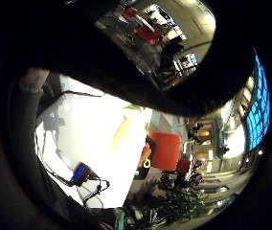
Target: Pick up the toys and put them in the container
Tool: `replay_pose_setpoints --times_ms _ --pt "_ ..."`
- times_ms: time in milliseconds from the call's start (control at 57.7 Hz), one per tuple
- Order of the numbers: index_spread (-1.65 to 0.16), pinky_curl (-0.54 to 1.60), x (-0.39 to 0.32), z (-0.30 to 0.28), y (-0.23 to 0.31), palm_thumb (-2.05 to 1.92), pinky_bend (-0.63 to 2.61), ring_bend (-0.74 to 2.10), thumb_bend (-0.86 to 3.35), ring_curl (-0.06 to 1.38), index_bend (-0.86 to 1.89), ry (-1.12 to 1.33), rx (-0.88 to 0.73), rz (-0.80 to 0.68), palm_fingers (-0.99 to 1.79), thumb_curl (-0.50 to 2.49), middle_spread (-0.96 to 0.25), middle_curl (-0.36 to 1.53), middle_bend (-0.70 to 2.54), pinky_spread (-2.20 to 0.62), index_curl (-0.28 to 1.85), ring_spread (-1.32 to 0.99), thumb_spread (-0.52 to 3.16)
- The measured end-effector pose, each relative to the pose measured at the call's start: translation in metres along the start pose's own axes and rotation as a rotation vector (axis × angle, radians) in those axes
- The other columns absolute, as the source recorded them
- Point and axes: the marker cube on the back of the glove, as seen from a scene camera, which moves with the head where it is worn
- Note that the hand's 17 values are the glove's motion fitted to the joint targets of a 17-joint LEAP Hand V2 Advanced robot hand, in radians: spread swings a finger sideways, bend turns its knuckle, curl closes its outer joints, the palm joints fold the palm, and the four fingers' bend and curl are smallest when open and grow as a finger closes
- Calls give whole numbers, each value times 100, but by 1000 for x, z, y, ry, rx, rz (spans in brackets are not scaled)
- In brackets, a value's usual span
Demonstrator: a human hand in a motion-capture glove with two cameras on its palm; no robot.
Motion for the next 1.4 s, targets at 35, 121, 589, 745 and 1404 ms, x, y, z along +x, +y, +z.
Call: replay_pose_setpoints --times_ms 35,121,589,745,1404 --pt "-19 29 -10 -4 -5 59 28 16 24 11 127 -2 11 -21 6 40 -7 43 37 3 68 -11 152" --pt "-19 29 -31 -11 -17 59 27 17 24 11 128 -26 23 -62 7 39 -7 43 38 3 67 -11 151" --pt "-18 33 -66 -12 -27 54 28 17 17 13 127 -34 -8 -97 8 38 -9 45 36 3 62 -13 147" --pt "-18 36 -61 -16 -22 52 34 21 13 15 114 5 -58 -88 -1 38 -7 45 30 3 59 -12 144" --pt "-26 41 193 115 70 23 60 27 -2 24 13 -285 -347 813 7 31 0 43 18 3 35 -10 127"
